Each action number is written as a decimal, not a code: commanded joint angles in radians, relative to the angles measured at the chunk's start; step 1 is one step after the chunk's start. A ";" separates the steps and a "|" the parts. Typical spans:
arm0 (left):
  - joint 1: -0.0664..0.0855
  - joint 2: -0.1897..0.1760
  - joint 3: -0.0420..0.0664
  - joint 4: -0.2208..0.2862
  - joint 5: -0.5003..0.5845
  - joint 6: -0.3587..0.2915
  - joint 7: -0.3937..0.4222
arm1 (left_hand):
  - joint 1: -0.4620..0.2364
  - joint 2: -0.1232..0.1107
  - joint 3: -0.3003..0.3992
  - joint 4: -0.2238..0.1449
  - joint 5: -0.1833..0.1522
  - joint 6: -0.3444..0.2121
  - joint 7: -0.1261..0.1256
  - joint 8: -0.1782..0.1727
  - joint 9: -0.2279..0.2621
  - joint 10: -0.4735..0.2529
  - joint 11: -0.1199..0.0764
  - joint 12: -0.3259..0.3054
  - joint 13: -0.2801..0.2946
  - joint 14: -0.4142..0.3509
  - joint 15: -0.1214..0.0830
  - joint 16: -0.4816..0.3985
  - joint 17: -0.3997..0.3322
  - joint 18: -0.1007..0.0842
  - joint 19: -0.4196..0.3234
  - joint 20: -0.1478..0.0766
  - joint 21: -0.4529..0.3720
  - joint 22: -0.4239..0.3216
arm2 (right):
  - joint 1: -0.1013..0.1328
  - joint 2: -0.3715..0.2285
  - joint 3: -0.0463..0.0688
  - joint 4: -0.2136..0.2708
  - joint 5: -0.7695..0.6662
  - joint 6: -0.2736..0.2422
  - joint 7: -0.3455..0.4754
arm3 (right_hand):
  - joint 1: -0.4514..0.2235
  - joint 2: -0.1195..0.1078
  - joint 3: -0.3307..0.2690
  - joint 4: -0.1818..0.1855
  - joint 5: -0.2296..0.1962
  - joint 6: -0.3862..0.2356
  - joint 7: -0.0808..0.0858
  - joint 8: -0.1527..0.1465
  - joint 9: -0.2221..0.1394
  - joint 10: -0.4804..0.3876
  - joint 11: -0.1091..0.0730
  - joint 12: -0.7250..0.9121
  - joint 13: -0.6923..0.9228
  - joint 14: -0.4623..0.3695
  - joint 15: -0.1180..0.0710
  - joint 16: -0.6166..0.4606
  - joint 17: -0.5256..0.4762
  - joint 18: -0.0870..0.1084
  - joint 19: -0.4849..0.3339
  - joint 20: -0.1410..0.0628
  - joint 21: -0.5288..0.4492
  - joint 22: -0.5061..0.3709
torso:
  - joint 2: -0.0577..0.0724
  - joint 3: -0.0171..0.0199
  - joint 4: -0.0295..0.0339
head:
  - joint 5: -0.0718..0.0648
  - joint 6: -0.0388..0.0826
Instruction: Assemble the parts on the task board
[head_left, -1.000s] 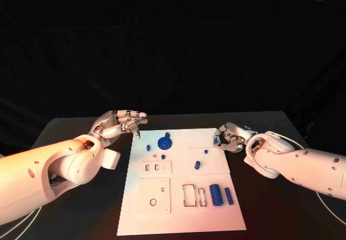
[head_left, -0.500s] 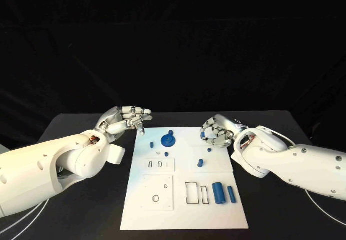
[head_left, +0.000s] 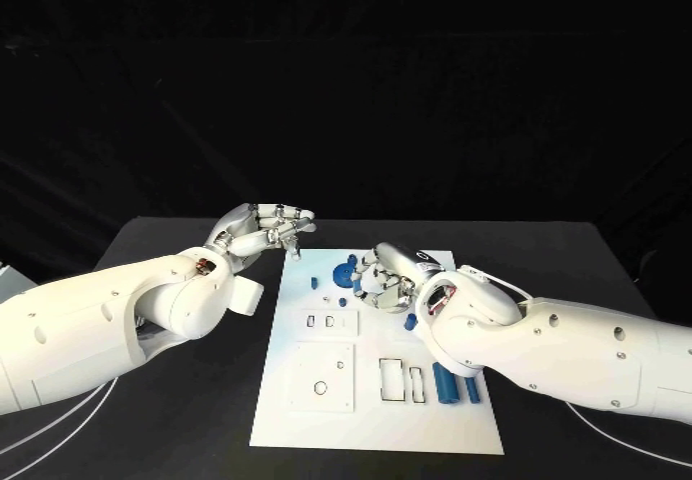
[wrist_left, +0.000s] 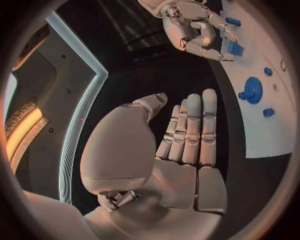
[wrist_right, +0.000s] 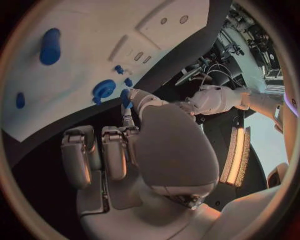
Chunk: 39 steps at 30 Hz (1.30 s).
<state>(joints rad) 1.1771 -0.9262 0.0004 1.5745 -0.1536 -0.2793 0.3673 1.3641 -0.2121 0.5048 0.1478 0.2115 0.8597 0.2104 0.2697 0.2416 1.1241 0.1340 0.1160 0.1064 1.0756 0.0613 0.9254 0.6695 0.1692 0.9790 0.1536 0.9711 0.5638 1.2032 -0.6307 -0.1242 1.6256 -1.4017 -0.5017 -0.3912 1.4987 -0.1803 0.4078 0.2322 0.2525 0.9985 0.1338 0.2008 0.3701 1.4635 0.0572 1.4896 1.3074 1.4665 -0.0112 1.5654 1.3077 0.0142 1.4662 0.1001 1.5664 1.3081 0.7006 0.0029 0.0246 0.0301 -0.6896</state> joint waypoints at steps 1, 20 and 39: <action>0.001 0.004 0.001 0.000 -0.009 -0.006 -0.004 | -0.006 0.001 0.001 0.005 -0.002 -0.005 -0.004 0.005 0.002 0.000 0.000 0.007 0.001 -0.004 -0.002 0.005 -0.002 0.016 -0.007 0.000 0.006 0.001 | -0.012 0.025 -0.002 -0.009 -0.071 0.009 -0.059 | -0.005 0.010 0.008 0.000 -0.009 0.008 -0.001 0.007 0.002 0.046 -0.007 -0.002 0.196 0.104 -0.007 0.005 0.263 -0.014 0.105 -0.010 0.004 0.263 | -0.001 -0.0018 0.0015 | 0.011 -0.005; 0.002 0.007 0.001 0.000 -0.010 -0.009 -0.005 | -0.010 0.002 0.000 0.006 -0.002 -0.003 -0.004 0.006 0.003 0.002 0.000 0.008 0.002 -0.003 -0.003 0.006 -0.003 0.016 -0.008 0.000 0.008 0.002 | -0.072 0.109 -0.013 -0.060 -0.103 0.072 -0.107 | -0.018 0.003 0.016 -0.001 -0.011 0.009 -0.002 0.009 0.004 0.047 -0.007 -0.002 0.196 0.104 -0.007 0.005 0.261 -0.014 0.105 -0.010 0.004 0.263 | 0.002 0.0001 0.0020 | 0.020 -0.027; 0.001 0.012 0.001 -0.006 -0.010 -0.003 -0.007 | -0.010 0.002 0.000 0.006 -0.002 -0.003 -0.005 0.006 0.003 0.002 0.000 0.008 0.002 -0.003 -0.003 0.007 -0.003 0.016 -0.008 0.000 0.009 0.002 | -0.088 0.123 -0.014 -0.070 -0.122 0.070 -0.126 | -0.043 -0.011 0.023 -0.001 -0.011 0.009 -0.002 0.011 0.005 0.048 -0.008 -0.002 0.196 0.104 -0.008 0.005 0.261 -0.014 0.105 -0.011 0.004 0.263 | 0.001 -0.0006 0.0016 | 0.025 -0.034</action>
<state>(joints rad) 1.1772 -0.9155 0.0003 1.5675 -0.1600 -0.2885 0.3566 1.3642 -0.2122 0.5049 0.1478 0.2116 0.8597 0.2104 0.2697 0.2436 1.1241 0.1340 0.1198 0.1074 1.0756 0.0613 0.9254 0.6676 0.1692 0.9774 0.1519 0.9750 0.5649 1.1180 -0.5095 -0.1364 1.5582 -1.5019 -0.4478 -0.5034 1.4628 -0.1921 0.4240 0.2315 0.2452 1.0025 0.1338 0.2090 0.3759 1.4670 0.0538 1.4896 1.3073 1.4665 -0.0111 1.5654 1.3073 0.0143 1.4662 0.0930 1.5664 1.3076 0.7024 0.0025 0.0261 0.0538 -0.7226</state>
